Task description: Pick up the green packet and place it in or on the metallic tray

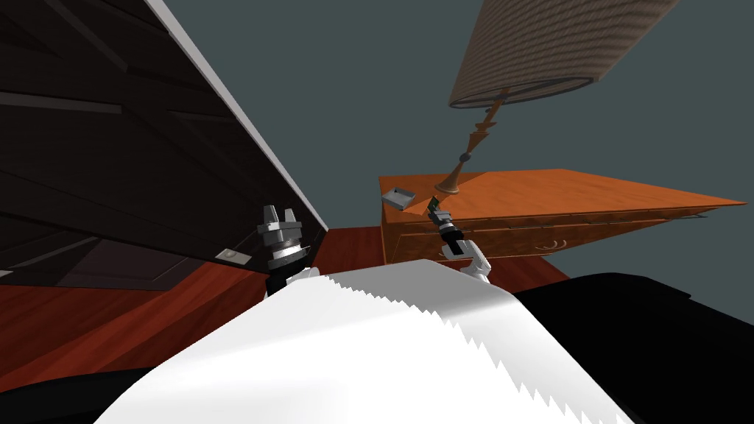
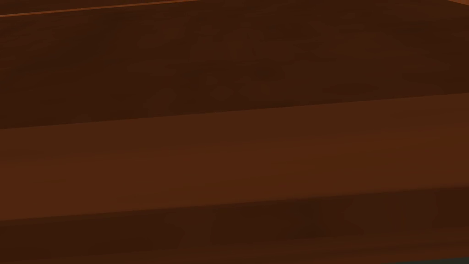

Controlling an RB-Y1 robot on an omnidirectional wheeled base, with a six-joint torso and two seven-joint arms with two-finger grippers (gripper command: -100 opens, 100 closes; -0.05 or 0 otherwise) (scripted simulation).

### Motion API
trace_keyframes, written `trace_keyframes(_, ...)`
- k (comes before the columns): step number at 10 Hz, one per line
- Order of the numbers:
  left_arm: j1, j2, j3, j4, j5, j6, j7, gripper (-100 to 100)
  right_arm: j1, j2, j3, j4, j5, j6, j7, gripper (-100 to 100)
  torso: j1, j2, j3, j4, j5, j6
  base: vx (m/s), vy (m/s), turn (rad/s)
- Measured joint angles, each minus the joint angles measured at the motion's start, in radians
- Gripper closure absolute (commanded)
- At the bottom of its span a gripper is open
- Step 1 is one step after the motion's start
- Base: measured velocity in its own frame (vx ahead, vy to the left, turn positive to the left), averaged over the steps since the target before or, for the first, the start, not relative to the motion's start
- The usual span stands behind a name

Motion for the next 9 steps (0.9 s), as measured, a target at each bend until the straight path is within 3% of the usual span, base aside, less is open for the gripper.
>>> trace_keyframes(1,0.000,0.000,0.000,0.000,0.000,0.000,0.000,0,0.000,0.000,0.000,0.000,0.000,0.000,0.000,100,0.000,0.000,0.000,0.000,0.000,0.000,0.000,0.000,0.000)
trace_keyframes(2,0.000,0.000,0.000,0.000,0.000,0.000,0.000,0,0.000,0.000,0.000,0.000,0.000,0.000,0.000,0,0.000,0.000,0.000,0.000,0.000,0.000,0.000,0.000,0.000)
trace_keyframes(3,0.000,0.000,0.000,0.000,0.000,0.000,0.000,0,0.000,0.000,0.000,0.000,0.000,0.000,0.000,100,0.000,0.000,0.000,0.000,0.000,0.000,0.000,0.000,0.000)
trace_keyframes(4,0.000,0.000,0.000,0.000,0.000,0.000,0.000,0,0.000,0.000,0.000,0.000,0.000,0.000,0.000,0,0.000,0.000,0.000,0.000,0.000,0.000,0.000,0.000,0.000)
trace_keyframes(5,0.000,0.000,0.000,0.000,0.000,0.000,0.000,0,0.000,0.000,0.000,0.000,0.000,0.000,0.000,100,0.000,0.000,0.000,0.000,0.000,0.000,-0.091,-0.009,-0.061)
trace_keyframes(9,0.000,0.000,0.000,0.000,0.000,0.000,0.000,0,-0.076,0.039,-0.003,0.036,-0.023,0.005,0.069,100,0.000,0.008,0.005,0.002,0.000,0.001,-0.112,-0.012,-0.023)
